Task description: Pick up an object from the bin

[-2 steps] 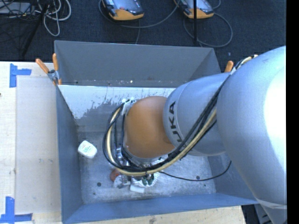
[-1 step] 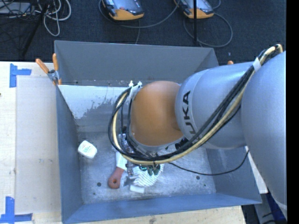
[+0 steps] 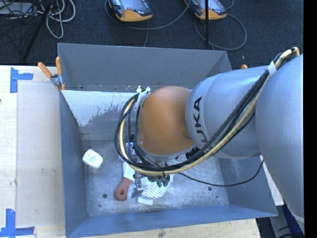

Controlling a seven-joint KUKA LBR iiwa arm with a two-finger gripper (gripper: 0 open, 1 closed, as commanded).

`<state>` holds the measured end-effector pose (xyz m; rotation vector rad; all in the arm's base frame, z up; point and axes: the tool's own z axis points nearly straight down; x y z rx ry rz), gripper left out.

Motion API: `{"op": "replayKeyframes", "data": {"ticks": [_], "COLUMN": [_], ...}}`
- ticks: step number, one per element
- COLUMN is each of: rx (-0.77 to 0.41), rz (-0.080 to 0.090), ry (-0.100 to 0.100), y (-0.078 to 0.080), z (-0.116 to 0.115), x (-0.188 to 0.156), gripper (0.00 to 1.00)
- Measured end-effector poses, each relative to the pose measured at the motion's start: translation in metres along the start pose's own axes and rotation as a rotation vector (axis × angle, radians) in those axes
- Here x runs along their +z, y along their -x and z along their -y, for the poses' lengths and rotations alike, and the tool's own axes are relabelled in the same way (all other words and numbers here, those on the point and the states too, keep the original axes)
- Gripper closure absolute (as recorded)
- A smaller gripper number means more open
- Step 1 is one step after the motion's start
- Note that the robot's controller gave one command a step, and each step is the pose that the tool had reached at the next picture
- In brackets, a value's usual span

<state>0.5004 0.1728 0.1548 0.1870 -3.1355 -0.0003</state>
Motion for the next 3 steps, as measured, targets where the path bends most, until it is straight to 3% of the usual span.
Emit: {"op": "replayKeyframes", "data": {"ticks": [1, 2, 3], "rx": [-0.109, -0.361, -0.360], "rz": [0.007, -0.015, -0.015], "ry": [0.001, -0.002, -0.002], "y": [0.004, -0.017, -0.017], "z": [0.003, 0.024, 0.024], "x": [0.019, 0.079, 0.079], "gripper": [0.00, 1.00, 1.00]}}
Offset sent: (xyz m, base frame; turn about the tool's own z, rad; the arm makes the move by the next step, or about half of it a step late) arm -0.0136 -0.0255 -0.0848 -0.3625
